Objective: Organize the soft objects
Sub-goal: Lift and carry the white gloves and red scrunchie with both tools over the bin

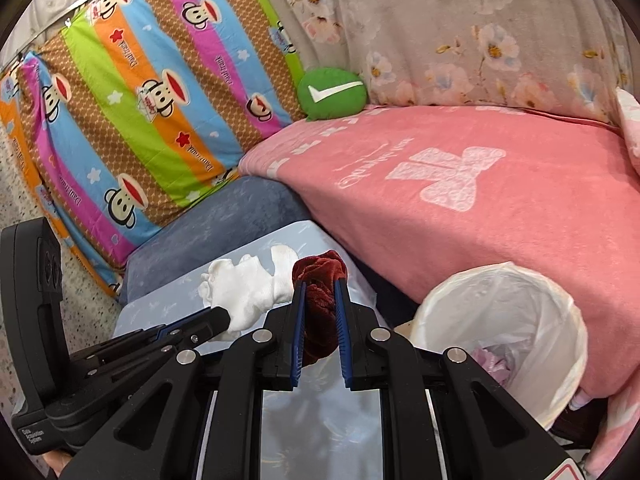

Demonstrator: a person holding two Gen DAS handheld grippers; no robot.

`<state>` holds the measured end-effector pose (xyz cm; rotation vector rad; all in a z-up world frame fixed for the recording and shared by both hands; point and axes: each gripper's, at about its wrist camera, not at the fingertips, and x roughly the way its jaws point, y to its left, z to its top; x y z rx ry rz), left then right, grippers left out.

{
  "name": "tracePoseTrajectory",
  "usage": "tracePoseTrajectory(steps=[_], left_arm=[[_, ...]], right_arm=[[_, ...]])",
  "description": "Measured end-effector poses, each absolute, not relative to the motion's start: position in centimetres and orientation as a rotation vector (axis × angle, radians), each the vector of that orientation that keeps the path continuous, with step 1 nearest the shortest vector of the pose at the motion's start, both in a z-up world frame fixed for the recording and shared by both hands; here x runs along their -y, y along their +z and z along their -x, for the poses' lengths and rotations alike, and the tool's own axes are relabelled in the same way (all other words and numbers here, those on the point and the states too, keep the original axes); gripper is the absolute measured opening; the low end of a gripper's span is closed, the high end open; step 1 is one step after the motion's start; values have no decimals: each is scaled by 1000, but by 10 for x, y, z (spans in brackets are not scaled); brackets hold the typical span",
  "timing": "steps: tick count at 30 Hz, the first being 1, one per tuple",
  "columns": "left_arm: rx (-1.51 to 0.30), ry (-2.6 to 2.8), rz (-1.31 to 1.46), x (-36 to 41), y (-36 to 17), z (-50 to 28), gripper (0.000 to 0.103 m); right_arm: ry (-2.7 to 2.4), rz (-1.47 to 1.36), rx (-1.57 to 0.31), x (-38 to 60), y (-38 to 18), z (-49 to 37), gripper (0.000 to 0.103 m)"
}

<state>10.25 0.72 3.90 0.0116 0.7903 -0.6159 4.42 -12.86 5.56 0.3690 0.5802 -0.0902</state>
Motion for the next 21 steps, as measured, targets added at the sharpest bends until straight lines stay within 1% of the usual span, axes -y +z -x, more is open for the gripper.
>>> tracePoseTrajectory(steps=[10,21], left_arm=[[-772,-690,-74,33,46,-76,7],[-778,-759,-133,75,47,-55,7]], right_arm=[[-167,-407,-530,177,70,-5,15],[-227,-434,-503,218,73,22,15]])
